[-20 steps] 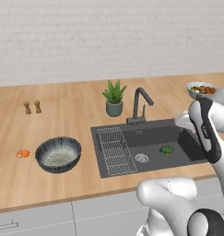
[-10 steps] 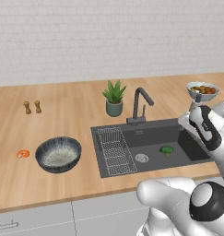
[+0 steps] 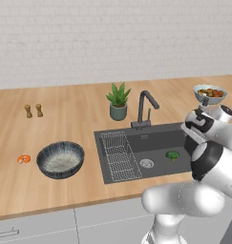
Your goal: Pick the broccoli from the sink and place it in the bowl. Then pick the bowl and place it in the microwave. Then close the microwave door and press the start button.
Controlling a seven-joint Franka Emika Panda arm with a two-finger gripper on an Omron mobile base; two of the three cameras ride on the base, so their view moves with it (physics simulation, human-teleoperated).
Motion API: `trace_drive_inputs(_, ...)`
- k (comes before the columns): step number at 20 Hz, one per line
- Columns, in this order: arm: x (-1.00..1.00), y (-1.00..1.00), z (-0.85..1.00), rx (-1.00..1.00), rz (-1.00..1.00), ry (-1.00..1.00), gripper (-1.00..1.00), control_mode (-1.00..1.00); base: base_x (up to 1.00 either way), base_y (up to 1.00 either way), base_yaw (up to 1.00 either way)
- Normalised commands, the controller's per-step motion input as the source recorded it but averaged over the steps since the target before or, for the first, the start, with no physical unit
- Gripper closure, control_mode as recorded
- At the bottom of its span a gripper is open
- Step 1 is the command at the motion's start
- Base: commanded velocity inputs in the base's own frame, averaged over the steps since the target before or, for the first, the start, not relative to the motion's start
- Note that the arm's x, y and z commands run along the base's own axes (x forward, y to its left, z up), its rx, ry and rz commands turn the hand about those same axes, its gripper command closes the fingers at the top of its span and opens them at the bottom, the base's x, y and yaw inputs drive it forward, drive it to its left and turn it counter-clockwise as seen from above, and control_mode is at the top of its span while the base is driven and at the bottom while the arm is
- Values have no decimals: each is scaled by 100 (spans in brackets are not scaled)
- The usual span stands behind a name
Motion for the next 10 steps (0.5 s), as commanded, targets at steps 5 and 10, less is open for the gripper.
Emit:
trace_drive_inputs(5, 38, -19, -32, 5, -2, 9, -100, -100, 0, 0, 0)
trace_drive_inputs(10, 31, -2, -51, 2, -1, 2, -100, -100, 0, 0, 0)
